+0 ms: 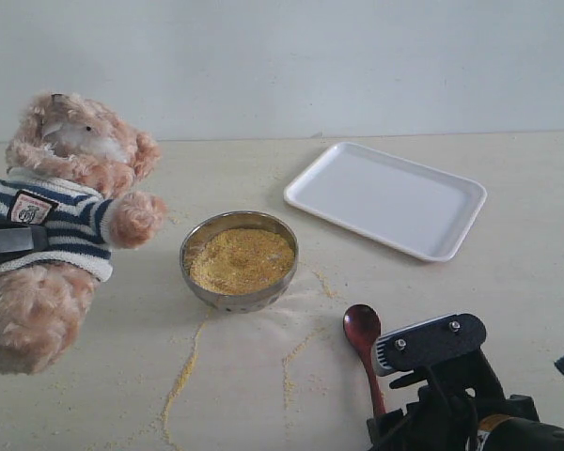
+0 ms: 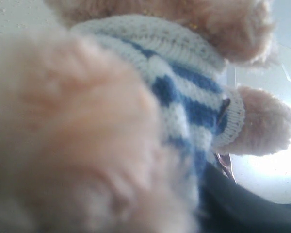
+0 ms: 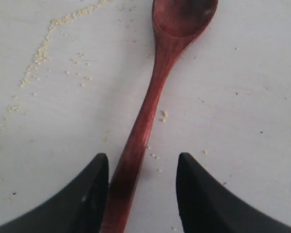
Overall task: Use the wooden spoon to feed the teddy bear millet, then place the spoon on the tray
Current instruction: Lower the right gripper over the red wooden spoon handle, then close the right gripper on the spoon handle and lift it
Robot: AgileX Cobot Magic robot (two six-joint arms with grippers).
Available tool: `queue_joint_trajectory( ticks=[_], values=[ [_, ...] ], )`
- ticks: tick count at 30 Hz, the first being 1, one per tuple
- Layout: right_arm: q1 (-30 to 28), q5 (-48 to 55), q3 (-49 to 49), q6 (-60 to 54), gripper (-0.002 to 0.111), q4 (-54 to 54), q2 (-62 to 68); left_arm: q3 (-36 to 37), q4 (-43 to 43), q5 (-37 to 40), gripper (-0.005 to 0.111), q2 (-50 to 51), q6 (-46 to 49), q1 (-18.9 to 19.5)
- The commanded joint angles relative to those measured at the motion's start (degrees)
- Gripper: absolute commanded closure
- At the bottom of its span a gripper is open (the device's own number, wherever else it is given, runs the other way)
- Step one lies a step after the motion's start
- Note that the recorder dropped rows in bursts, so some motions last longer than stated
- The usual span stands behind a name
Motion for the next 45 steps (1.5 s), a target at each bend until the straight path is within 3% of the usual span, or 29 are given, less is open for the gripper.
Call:
queue_joint_trajectory(
  ticks=[1, 23, 38, 43, 45],
  values=[
    [-0.2, -0.2, -0.1, -0.4, 0.064, -0.6, 0.0, 0.1, -1.3, 0.8, 0.102, 0.0, 0.3, 0.1],
    [-0.2, -1.5, -0.2, 0.1, 0.064, -0.5, 0.1, 0.1, -1.3, 0.8, 0.102, 0.0, 0.3, 0.1],
    [-0.1, -0.3, -4.5, -0.5, 0.064, 1.3, 7.7, 0.1, -1.3, 0.7, 0.102, 0.0, 0.3, 0.1],
    [-0.1, -2.1, -4.5, -0.5, 0.105, 4.2, 7.8, 0.1, -1.3, 0.7, 0.102, 0.0, 0.3, 0.1],
    [-0.1, -3.3, -4.5, -0.4, 0.108, 7.8, 7.8, 0.1, -1.3, 0.7, 0.102, 0.0, 0.3, 0.1]
  ],
)
